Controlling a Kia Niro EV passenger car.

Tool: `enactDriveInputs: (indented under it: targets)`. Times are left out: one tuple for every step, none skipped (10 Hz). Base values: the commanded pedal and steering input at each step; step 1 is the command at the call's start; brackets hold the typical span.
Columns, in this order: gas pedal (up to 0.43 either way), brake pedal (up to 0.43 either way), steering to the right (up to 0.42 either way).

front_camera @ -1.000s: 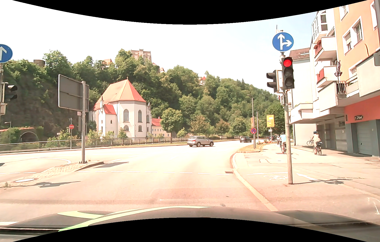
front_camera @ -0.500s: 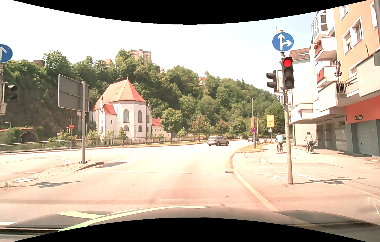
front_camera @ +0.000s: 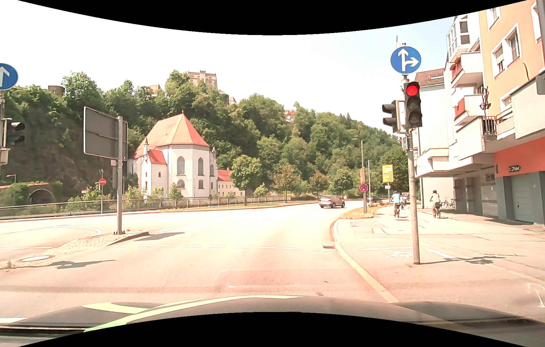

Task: Follow the waypoints while adhering to traffic rules and regulations

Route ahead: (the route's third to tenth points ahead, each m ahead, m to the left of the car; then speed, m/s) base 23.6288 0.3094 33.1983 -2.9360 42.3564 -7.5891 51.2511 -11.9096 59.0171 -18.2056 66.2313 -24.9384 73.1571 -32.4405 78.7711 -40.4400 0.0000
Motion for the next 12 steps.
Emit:
enactDriveInputs:
  targets:
    - [0.000,0.329,0.040]
    - [0.000,0.329,0.040]
    - [0.000,0.329,0.040]
    - [0.000,0.329,0.040]
    - [0.000,0.329,0.040]
    - [0.000,0.335,0.040]
    - [0.000,0.329,0.041]
    - [0.000,0.335,0.040]
    - [0.000,0.335,0.040]
    - [0.000,0.335,0.040]
    - [0.000,0.329,0.040]
    - [0.000,0.329,0.040]
